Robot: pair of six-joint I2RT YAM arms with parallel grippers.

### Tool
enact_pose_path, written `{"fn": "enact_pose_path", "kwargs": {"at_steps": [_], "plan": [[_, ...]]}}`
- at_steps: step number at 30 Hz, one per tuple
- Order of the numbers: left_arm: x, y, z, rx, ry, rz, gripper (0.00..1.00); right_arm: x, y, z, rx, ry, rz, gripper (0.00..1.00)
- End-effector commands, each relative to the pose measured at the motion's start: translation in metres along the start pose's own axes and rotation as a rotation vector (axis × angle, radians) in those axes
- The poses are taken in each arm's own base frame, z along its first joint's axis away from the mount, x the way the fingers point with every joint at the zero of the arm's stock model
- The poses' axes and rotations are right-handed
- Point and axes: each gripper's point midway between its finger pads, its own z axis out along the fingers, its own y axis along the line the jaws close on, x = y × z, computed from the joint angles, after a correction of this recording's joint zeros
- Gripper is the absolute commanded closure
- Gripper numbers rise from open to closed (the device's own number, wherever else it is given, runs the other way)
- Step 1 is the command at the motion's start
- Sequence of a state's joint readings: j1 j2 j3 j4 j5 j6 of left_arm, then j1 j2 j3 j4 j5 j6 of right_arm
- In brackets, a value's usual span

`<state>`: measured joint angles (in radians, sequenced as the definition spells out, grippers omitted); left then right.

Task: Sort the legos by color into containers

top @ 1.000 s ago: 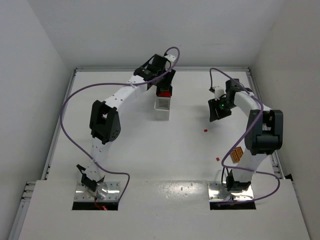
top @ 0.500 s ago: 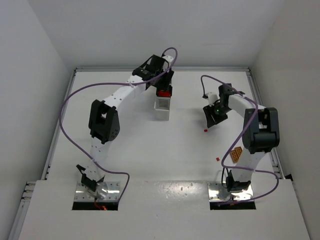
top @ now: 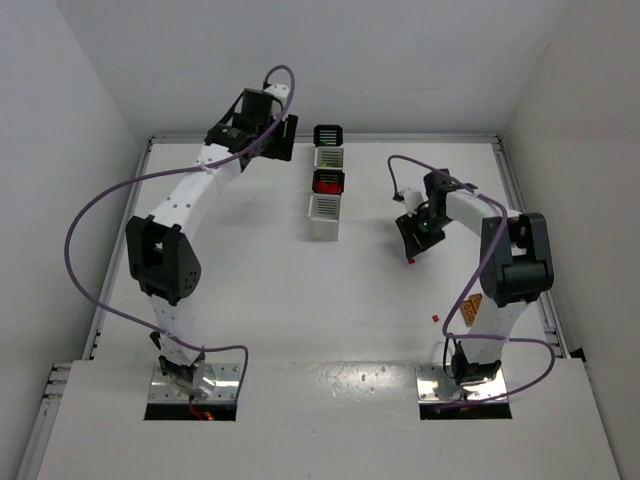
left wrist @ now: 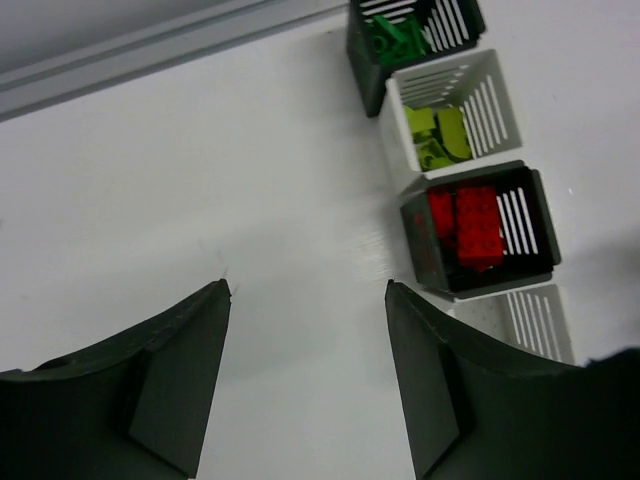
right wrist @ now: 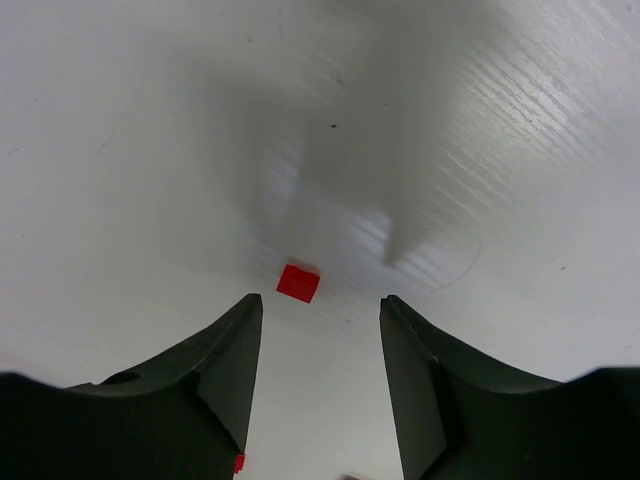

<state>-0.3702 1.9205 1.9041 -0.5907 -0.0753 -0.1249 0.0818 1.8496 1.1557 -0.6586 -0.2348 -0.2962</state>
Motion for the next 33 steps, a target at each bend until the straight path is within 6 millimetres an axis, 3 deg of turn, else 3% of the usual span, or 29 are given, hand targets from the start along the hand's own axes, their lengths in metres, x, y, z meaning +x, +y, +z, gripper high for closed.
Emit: {"fn": "enact_pose_path", "kwargs": {"at_steps": [1,12,28,33], "plan": [[-0.018,0.023,-0.025,-0.054,-0.064,-0.043,0.3,-0.007,0.004,0.001,0.014,-0.015,0.017,0.49],[-0.017,0.064,-0.034,-0.174,-0.078,-0.116,0.26,0.008,0.01,0.014,0.081,0.049,0.036,0.52],[-0.015,0.07,-0.039,-0.191,-0.078,-0.121,0.26,0.01,0.003,0.029,0.154,0.072,0.054,0.63],[-0.015,0.07,-0.039,-0.191,-0.078,-0.121,0.26,0.011,0.005,0.032,0.157,0.085,0.046,0.75]]}}
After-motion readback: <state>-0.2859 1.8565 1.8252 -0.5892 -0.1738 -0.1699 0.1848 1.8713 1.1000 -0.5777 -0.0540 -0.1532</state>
